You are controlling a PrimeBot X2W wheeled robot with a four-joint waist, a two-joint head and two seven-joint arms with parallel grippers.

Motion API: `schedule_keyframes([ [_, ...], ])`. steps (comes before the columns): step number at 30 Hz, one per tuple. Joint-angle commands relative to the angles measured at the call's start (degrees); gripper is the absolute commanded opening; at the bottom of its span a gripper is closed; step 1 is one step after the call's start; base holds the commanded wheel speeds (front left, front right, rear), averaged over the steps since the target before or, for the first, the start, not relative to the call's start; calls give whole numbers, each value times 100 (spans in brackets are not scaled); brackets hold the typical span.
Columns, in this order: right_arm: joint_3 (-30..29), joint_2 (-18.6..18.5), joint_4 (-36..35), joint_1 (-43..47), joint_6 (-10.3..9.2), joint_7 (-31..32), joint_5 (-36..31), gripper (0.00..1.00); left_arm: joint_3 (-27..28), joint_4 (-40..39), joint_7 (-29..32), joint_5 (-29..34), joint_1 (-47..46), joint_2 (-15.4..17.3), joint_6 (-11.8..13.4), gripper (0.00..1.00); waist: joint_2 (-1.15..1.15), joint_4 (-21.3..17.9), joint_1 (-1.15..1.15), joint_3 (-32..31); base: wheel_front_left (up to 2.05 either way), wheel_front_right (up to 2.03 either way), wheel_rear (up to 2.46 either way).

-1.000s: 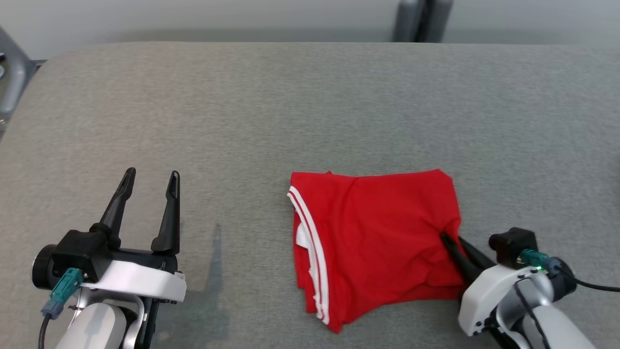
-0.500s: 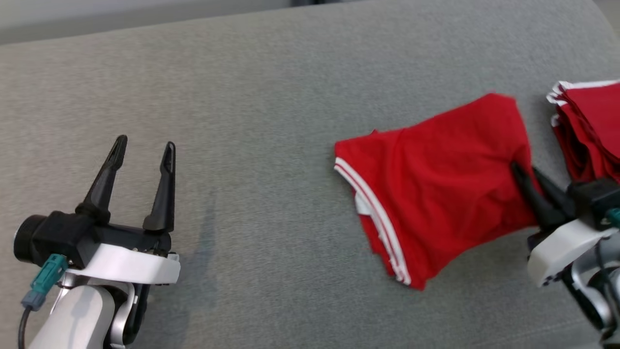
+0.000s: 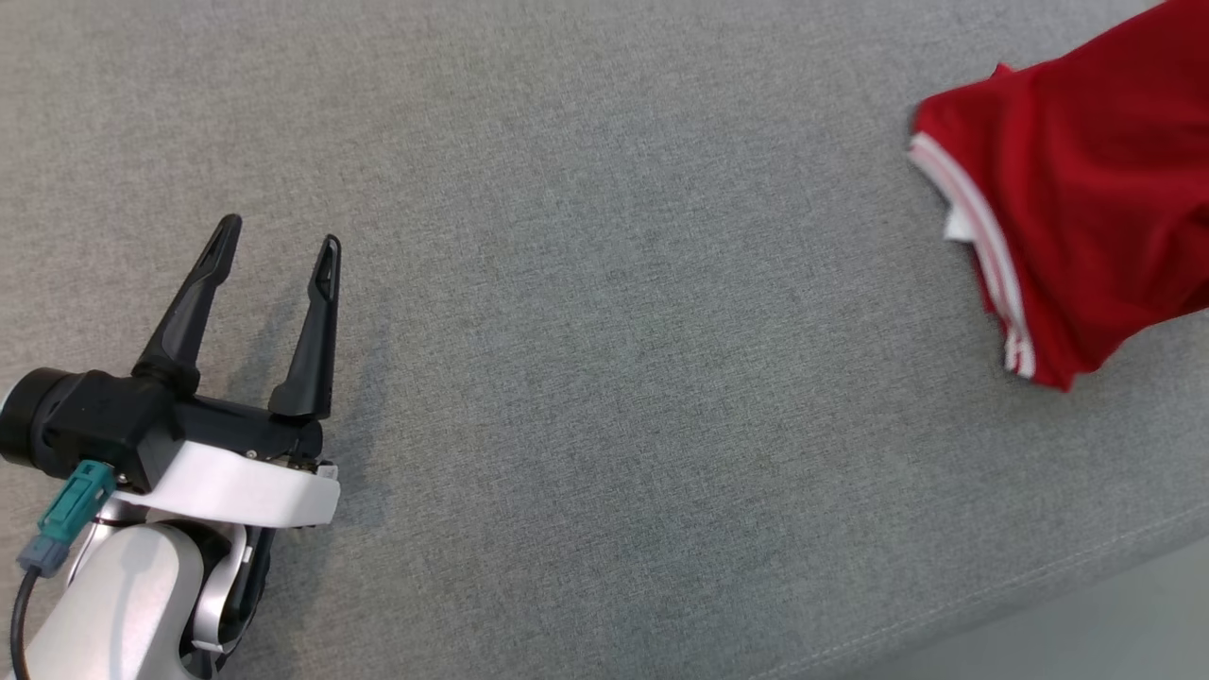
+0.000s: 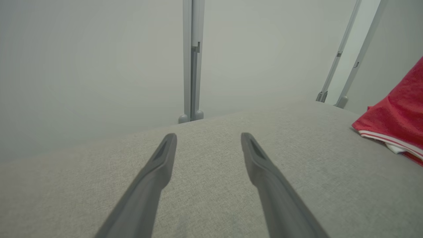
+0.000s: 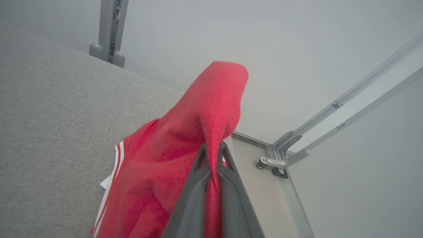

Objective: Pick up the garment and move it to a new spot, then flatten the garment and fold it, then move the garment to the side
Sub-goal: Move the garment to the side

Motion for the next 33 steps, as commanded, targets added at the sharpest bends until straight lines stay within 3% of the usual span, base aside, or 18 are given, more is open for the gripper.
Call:
schedule_keyframes([
  [1,-138,-144,165,-153,-4,-89,66,0,11,-46,34,25,-118,70,-20,100,0,-20,0,120,0,0,0],
  [8,-390,-440,1371,-659,-4,-512,173,0,22,-184,147,81,-223,205,-21,100,0,36,0,412,0,0,0],
  [11,-359,-339,2021,-965,-4,-668,63,0,36,-232,201,86,-268,265,-24,100,0,44,0,525,0,0,0],
  [12,-372,-276,2223,-1061,-4,-699,11,11,37,-251,217,85,-287,278,-24,100,0,46,0,555,0,0,0],
  [13,-418,-232,2438,-1140,-4,-723,-90,32,37,-264,226,86,-302,292,-23,100,0,49,0,579,0,0,0],
  [14,-531,-200,2712,-1222,-5,-683,-166,40,28,-279,248,91,-320,301,-24,100,0,59,0,603,0,0,0],
  [15,-531,-200,2712,-1222,-5,-683,-166,40,28,-279,248,91,-320,301,-24,100,0,59,0,603,0,0,0],
  [16,-587,-169,2919,-1314,-5,-747,-234,100,6,-282,262,104,-337,304,-34,100,0,80,0,621,0,0,0],
  [23,-767,217,3835,-1609,-4,-1370,-386,100,-17,-212,263,87,-431,300,-30,100,0,160,0,631,0,0,0],
  [25,-829,484,3914,-1602,-4,-1644,-377,100,3,-144,214,49,-329,273,15,100,0,171,0,521,0,0,0],
  [28,-887,625,3797,-1561,-4,-1826,-350,100,12,-105,171,17,-253,232,50,100,0,181,0,411,0,0,0],
  [33,-1013,1281,3030,-1198,-3,-2034,-415,100,112,44,-9,-145,17,98,191,100,0,262,0,-72,0,0,0],
])
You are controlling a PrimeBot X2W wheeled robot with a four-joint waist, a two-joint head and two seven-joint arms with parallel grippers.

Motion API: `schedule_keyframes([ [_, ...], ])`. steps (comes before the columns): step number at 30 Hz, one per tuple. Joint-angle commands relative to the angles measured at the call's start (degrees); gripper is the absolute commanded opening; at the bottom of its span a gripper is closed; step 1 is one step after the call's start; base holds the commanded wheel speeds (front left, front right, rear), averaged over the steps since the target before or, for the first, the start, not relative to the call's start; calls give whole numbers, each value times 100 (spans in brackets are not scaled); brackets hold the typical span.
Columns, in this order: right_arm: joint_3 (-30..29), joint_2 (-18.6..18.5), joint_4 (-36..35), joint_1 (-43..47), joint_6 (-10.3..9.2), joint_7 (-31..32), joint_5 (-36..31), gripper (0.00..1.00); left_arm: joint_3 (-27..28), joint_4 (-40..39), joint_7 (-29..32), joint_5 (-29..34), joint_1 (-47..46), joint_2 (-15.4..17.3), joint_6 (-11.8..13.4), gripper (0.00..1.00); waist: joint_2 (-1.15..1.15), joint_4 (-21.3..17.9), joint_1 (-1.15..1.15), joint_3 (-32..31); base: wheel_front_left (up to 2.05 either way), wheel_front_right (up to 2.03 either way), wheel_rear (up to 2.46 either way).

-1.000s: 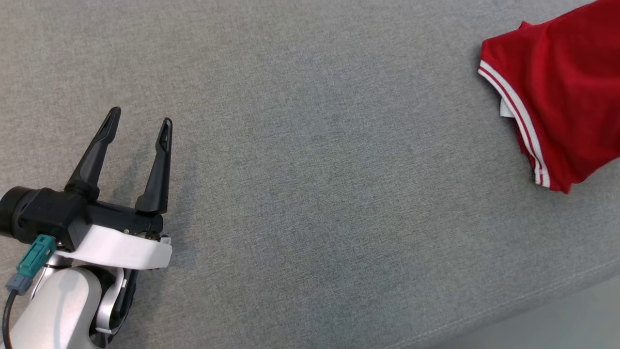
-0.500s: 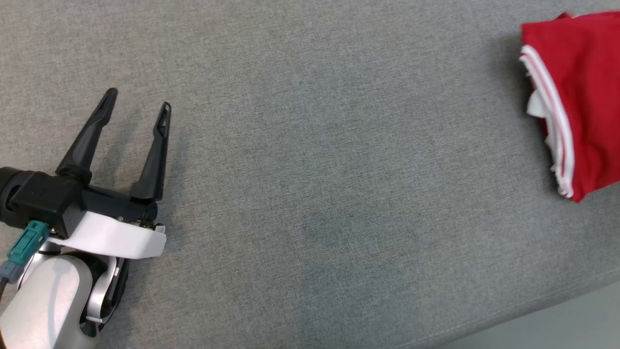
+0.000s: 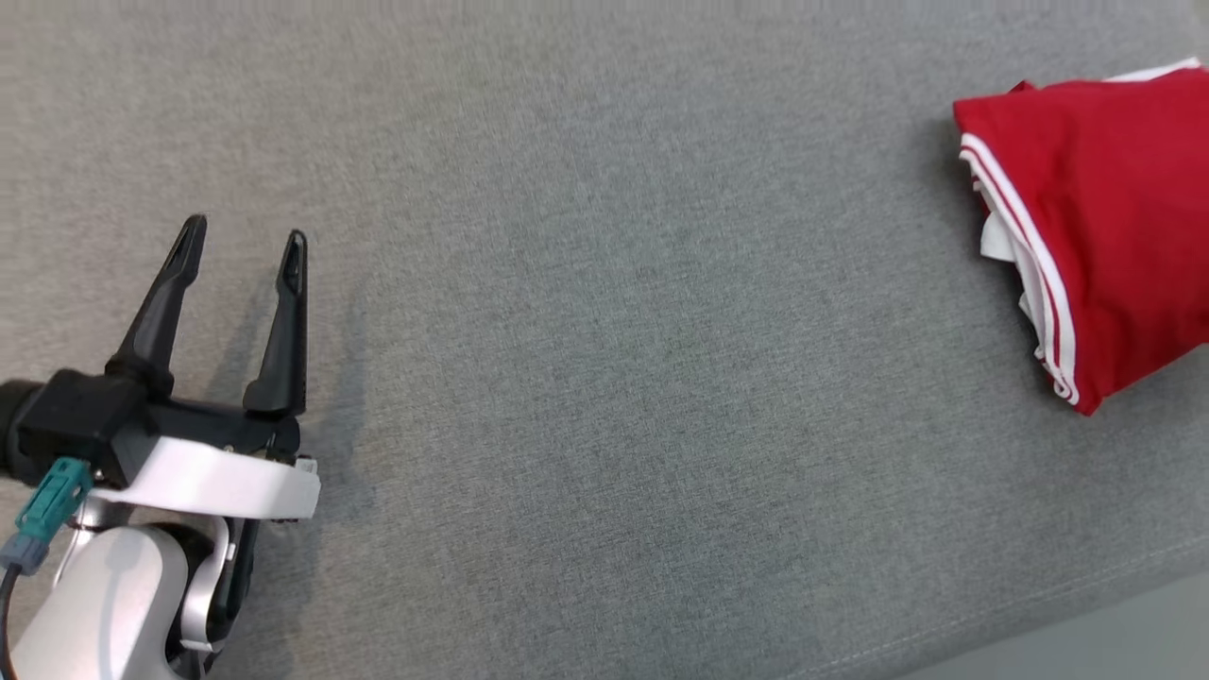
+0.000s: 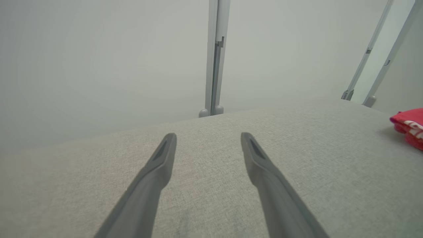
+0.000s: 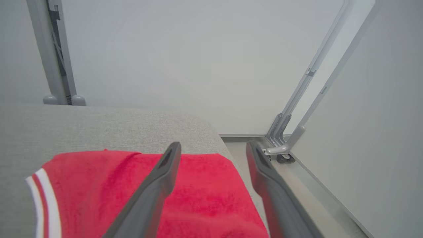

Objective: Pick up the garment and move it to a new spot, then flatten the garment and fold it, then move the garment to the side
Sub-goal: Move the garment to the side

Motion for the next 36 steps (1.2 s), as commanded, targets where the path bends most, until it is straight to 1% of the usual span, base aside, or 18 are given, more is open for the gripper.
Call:
schedule_keyframes([
  [1,33,89,-185,117,-2,-39,-54,100,41,9,-40,-41,66,-22,45,100,0,76,0,-230,0,0,0],
  [6,167,565,-1133,605,-2,194,-72,100,128,122,-169,-159,254,-108,106,100,0,255,0,-620,0,0,0],
  [10,413,947,-1910,993,-2,457,-148,100,201,207,-250,-241,409,-171,154,100,0,412,0,-889,0,0,0],
  [14,671,1276,-2469,1382,-2,669,-188,100,254,278,-310,-275,601,-220,218,100,0,586,0,-1161,0,0,0],
  [16,817,1385,-2653,1565,-2,772,-229,100,306,309,-327,-300,719,-221,268,100,0,636,0,-1300,0,0,0],
  [18,919,1448,-2779,1686,-2,857,-223,100,342,320,-348,-308,833,-221,313,100,0,676,0,-1437,0,0,0],
  [23,1064,1524,-2829,1981,-2,1037,-267,100,382,360,-360,-324,1083,-206,377,100,0,829,0,-1790,0,0,0],
  [36,990,1600,-2904,2779,-2,1248,-266,100,330,469,-314,-404,1675,-167,463,100,0,1034,0,-2586,0,0,0],
])
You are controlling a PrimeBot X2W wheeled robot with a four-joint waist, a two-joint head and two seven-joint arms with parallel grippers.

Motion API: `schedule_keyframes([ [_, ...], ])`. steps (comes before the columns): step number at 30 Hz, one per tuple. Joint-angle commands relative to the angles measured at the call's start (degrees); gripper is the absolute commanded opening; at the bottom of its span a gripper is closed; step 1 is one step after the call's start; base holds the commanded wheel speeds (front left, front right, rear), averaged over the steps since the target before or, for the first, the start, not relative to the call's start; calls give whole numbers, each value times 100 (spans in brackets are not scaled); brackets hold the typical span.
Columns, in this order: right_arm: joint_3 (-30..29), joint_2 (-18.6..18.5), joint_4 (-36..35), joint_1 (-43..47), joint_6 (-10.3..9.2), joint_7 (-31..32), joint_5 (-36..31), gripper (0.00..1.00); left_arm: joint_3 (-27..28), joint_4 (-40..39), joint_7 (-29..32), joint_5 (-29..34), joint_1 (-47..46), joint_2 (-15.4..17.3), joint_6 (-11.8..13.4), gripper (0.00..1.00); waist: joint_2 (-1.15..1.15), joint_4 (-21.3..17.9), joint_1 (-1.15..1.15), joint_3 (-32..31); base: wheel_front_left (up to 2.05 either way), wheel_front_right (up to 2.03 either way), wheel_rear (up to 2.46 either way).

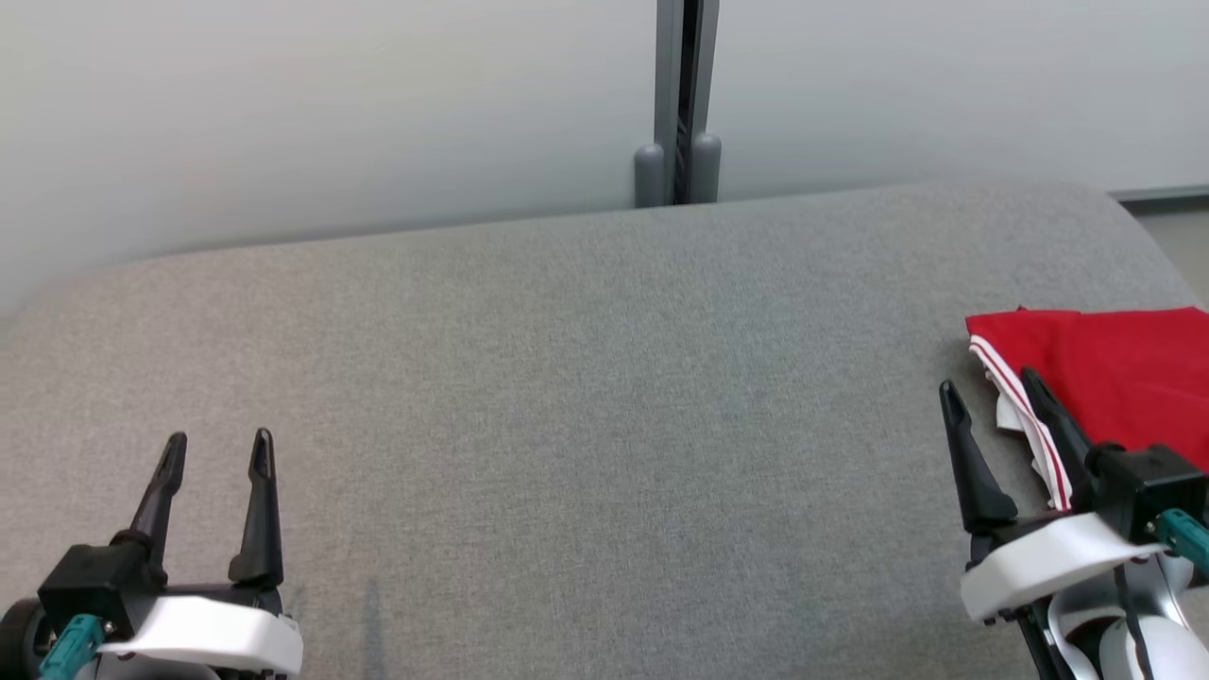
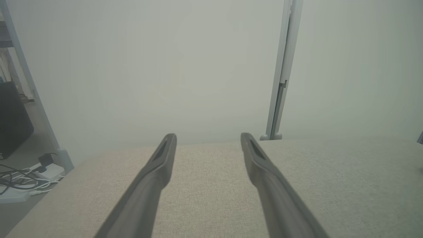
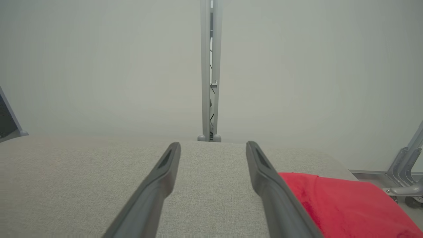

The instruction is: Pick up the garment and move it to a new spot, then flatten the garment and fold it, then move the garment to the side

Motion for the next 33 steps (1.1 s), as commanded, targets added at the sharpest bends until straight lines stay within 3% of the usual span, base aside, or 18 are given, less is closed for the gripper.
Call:
schedule_keyframes([
  [1,-44,-12,-35,122,-2,37,19,100,-6,28,17,-32,83,31,21,100,0,49,0,-148,0,0,0],
  [19,-155,52,-227,630,-2,173,92,100,-7,280,-21,-175,236,102,-242,100,0,56,0,-358,0,0,0],
  [33,-138,63,-250,617,-2,177,80,100,-47,409,-10,-178,168,149,-237,100,0,77,0,-345,0,0,0],
])
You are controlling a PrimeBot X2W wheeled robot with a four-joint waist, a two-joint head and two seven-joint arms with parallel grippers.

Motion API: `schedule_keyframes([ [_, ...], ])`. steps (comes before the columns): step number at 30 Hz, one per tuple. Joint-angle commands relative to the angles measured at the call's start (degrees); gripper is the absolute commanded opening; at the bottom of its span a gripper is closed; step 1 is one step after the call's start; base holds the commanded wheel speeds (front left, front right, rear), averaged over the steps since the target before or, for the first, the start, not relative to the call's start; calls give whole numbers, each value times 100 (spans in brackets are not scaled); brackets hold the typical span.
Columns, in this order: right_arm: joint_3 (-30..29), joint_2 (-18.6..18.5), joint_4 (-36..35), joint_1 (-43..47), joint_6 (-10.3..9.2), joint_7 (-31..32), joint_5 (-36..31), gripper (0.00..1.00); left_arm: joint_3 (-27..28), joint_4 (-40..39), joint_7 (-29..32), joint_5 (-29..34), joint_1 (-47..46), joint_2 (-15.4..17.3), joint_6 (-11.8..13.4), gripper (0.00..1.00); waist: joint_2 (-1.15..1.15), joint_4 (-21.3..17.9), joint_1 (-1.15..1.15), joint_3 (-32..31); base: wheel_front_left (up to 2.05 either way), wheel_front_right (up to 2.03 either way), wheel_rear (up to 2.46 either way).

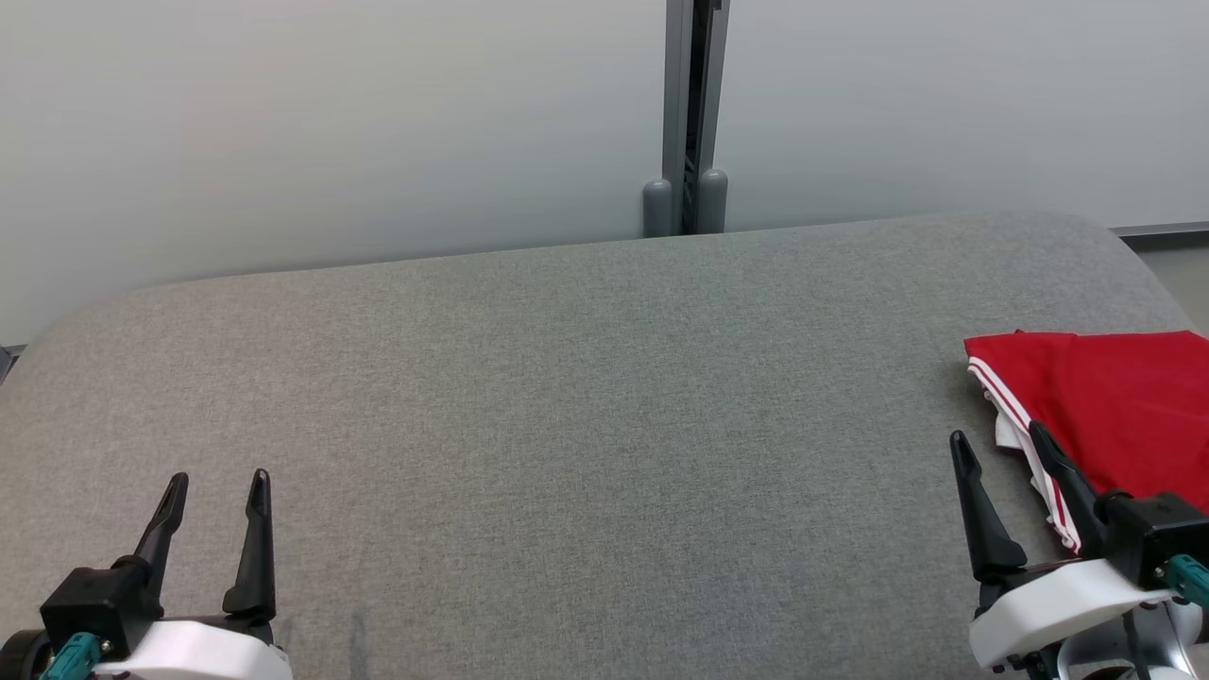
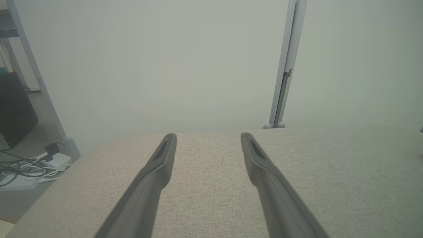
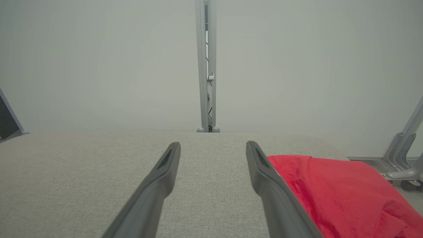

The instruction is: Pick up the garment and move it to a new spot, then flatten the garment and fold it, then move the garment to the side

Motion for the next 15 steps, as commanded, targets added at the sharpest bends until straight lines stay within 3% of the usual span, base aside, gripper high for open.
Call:
schedule_keyframes([
  [1,-4,-8,-18,-12,-2,20,0,100,5,16,-18,3,-53,39,-28,100,0,3,0,3,0,0,0],
  [15,-19,-4,33,-42,-2,17,15,100,6,98,-42,-23,-87,52,18,100,0,6,0,6,0,0,0],
])
